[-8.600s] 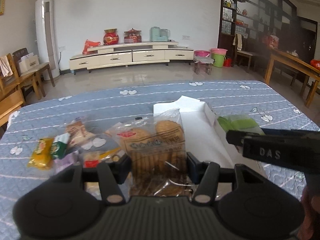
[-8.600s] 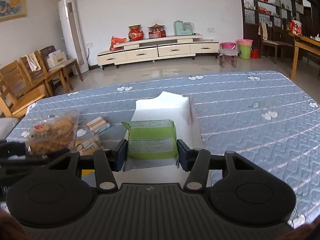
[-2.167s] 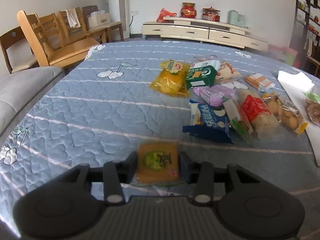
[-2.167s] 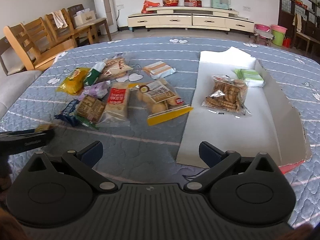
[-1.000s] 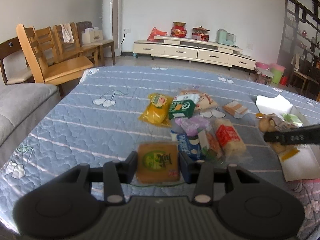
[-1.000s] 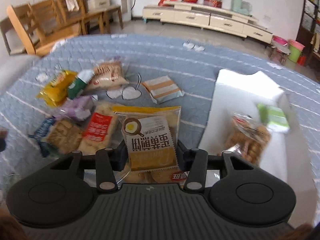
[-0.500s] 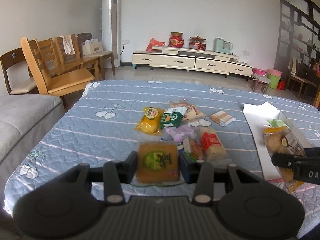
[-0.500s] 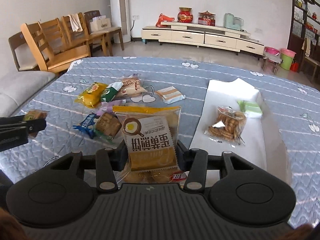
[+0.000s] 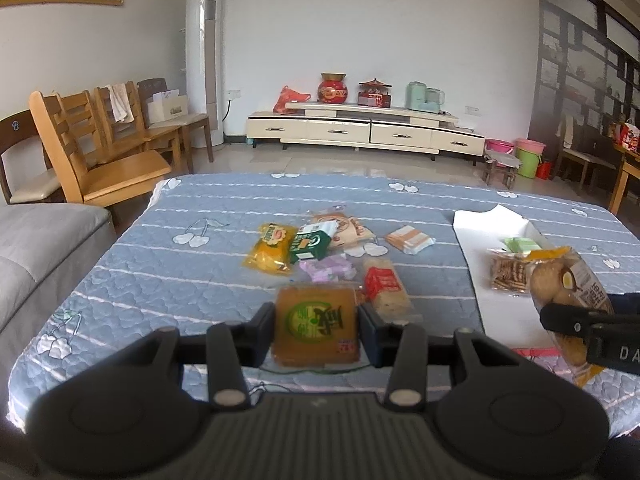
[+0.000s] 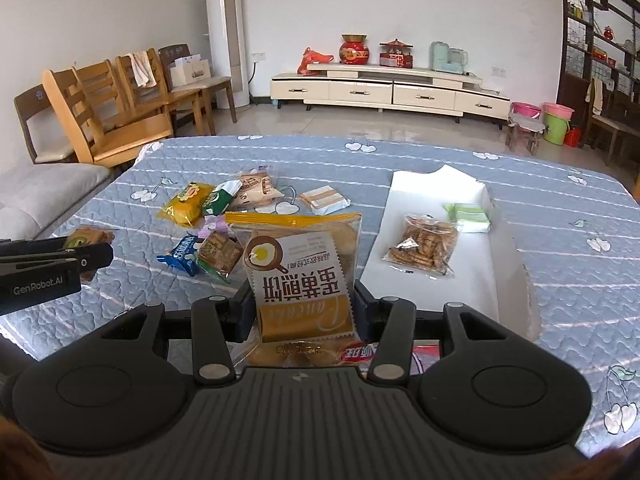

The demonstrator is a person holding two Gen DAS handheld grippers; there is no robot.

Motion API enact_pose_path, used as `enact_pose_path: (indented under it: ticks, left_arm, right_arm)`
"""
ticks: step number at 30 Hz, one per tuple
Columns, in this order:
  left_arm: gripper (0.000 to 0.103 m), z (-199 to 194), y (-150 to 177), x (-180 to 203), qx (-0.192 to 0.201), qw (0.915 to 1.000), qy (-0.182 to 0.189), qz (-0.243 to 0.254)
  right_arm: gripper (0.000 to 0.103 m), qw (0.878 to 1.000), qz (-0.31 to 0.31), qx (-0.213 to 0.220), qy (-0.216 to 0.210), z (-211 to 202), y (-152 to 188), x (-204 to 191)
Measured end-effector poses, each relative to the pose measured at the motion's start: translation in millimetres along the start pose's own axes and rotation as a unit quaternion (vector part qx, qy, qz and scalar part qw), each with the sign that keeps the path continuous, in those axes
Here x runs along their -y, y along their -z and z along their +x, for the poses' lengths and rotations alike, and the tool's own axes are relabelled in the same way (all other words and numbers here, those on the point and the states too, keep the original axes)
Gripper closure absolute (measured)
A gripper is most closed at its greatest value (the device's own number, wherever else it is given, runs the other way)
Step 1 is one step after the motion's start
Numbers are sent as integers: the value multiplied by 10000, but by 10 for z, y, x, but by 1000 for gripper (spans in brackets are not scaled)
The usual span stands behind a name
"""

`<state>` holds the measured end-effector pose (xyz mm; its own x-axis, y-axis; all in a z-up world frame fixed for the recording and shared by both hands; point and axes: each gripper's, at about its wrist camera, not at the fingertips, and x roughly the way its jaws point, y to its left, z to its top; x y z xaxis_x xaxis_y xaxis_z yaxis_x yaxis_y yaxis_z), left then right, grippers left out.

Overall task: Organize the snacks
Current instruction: 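Carry the yellow packet with the left tool while the right tool carries the bread bag toward the white tray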

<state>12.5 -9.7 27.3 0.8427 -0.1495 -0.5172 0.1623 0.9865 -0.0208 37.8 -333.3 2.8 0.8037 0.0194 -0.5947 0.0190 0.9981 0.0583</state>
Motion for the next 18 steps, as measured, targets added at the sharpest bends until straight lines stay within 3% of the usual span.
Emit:
enact_pose_path:
  ticks: [18]
  left_arm:
    - [60, -74, -18, 232, 20, 9997, 175, 171]
  right_arm:
    - [44, 9995, 173, 197, 185, -142, 58, 157]
